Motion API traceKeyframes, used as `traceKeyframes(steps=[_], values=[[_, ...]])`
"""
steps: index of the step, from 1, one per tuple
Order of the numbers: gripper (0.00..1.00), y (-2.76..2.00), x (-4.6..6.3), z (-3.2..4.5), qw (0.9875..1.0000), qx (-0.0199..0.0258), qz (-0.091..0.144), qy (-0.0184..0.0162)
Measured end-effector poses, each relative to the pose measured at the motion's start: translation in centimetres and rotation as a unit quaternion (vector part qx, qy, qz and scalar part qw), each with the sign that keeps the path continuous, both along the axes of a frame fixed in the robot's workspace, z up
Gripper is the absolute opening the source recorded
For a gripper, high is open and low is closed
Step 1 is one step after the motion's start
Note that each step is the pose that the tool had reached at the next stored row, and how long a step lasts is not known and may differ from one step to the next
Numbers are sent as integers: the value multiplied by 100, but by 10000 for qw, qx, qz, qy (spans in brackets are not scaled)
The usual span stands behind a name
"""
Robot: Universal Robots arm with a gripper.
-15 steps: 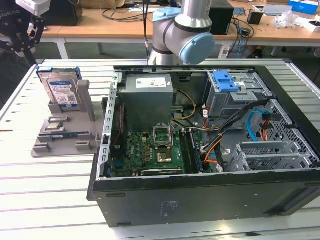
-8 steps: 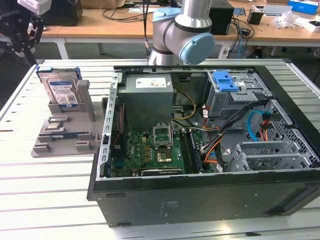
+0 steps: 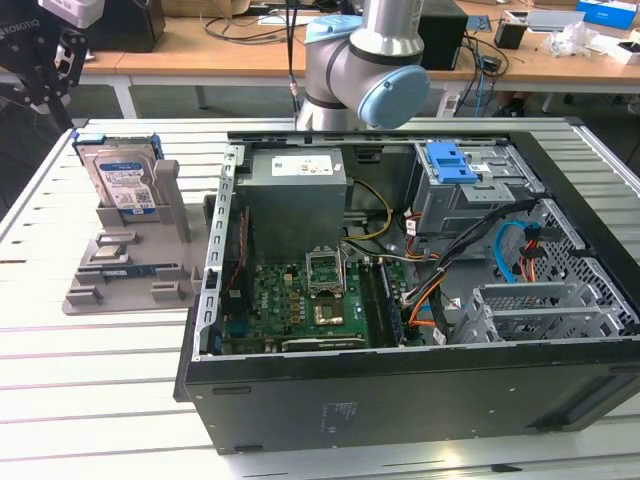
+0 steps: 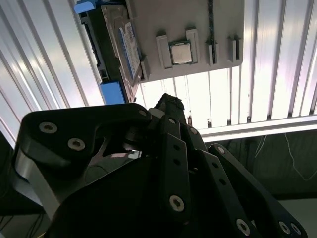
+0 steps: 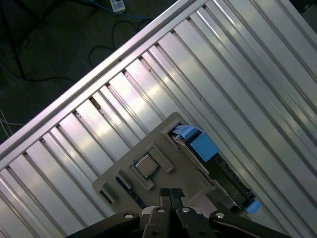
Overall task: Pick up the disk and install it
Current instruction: 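Pick up the disk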
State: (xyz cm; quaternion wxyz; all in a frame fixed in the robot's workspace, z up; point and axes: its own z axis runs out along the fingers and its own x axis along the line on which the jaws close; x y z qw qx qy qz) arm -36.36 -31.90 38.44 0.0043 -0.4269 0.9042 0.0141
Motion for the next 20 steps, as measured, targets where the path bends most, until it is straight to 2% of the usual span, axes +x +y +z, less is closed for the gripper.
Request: traceKeyframes(steps=[10,16,19,20], values=[[11,0,0,0,9995,0,306,0],[11,0,0,0,9984,0,566,0],[11,0,0,0,9974,0,718,0],[11,0,0,0,9966,0,825,0]])
